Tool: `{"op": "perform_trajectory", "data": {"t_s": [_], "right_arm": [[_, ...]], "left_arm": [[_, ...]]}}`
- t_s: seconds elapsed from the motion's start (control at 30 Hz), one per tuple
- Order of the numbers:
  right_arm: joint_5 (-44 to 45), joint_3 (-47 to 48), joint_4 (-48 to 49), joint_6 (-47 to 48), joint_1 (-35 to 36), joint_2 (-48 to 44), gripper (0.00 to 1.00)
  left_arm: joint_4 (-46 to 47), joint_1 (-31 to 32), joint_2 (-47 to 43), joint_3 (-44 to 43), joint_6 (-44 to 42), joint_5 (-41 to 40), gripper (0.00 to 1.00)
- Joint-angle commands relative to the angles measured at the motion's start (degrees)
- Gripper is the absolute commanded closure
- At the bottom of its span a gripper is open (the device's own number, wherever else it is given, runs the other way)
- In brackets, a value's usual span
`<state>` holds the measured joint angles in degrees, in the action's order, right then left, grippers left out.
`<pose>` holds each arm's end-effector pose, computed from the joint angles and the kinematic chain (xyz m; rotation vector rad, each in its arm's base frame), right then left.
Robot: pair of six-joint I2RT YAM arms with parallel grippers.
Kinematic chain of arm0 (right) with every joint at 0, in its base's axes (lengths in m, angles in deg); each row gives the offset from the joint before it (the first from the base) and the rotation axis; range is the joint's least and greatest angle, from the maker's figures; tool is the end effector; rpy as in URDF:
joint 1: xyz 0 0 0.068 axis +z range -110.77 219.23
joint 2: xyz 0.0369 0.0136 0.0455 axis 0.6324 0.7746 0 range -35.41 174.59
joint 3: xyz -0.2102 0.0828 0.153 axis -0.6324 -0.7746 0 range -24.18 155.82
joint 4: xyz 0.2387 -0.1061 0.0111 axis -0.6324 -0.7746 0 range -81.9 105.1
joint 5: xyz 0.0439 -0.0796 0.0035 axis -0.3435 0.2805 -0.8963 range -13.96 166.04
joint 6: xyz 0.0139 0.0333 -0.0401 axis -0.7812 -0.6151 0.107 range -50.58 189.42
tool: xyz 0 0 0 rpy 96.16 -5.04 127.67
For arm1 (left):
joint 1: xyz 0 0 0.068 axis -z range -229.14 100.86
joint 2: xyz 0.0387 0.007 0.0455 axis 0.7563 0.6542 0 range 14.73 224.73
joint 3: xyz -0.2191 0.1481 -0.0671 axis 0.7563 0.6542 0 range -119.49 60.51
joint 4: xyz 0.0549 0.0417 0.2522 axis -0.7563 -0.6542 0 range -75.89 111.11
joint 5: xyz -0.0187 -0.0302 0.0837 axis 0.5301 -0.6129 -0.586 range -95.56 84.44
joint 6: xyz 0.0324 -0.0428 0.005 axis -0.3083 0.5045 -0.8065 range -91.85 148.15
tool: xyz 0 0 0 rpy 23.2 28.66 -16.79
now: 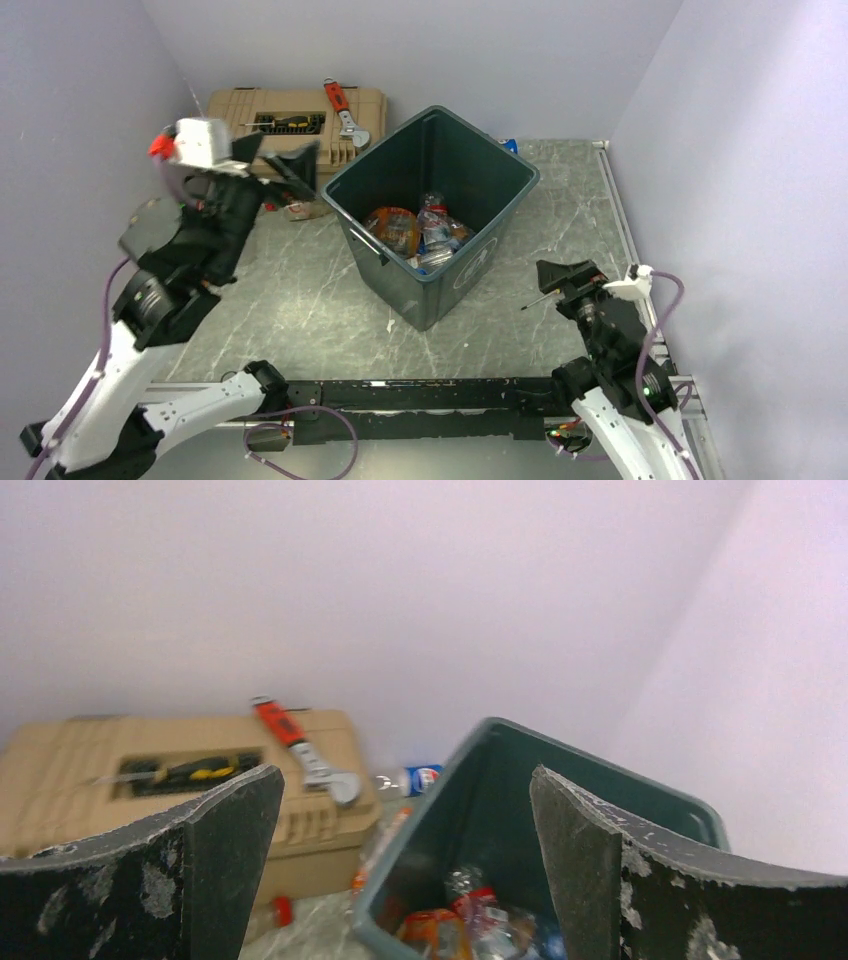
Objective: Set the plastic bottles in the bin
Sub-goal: Place the plastic bottle in the trash bin, then pick up the plastic bottle at the center of the board.
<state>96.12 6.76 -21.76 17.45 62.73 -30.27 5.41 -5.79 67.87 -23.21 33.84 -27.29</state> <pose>0.0572 0.0115 0.2772 0.6887 1.6603 0.6475 0.1149 -0.0904 0.5286 0.1129 1.3407 -0.4765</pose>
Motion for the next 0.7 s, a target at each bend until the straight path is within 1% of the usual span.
{"op": "perform_trajectory", "data": {"t_s": [0.0,0.1,0.2,0.27,0.33,0.4,0.53,0.6,0.67], "right_arm": [[5.1,1.6,-0.2,-3.5,0.2,9.8,0.02],[5.2,0.8,4.8,-4.9,0.1,14.8,0.04],[7.1,0.0,9.8,-5.9,-0.2,16.7,0.04],[8.3,0.6,12.1,-5.8,-1.1,19.0,0.04],[6.8,1.2,15.0,-5.2,-3.8,22.5,0.05],[2.2,1.1,17.9,-5.2,-9.3,26.3,0.06],[-14.4,-2.3,28.4,-7.6,-27.4,33.4,0.09],[-17.4,-3.3,33.2,-9.0,-31.4,38.1,0.09],[-18.4,-4.4,39.5,-11.8,-32.4,43.7,0.09]], "left_arm": [[-3.1,-1.2,-3.9,7.2,2.8,-17.4,0.00],[-5.1,-2.2,-6.1,10.7,4.8,-19.2,0.01],[-4.9,-3.1,-8.1,13.8,6.0,-19.2,0.00],[-3.0,-3.3,-9.1,16.0,4.9,-19.9,0.01],[-0.4,-3.4,-10.1,18.1,2.5,-20.8,0.01],[3.4,-3.4,-11.5,21.3,-0.2,-21.7,0.01],[10.7,-3.4,-15.0,27.5,-4.9,-23.4,0.01],[12.2,-3.4,-16.1,29.5,-7.6,-22.7,0.01],[12.1,-3.4,-16.6,30.5,-7.3,-22.8,0.00]]}}
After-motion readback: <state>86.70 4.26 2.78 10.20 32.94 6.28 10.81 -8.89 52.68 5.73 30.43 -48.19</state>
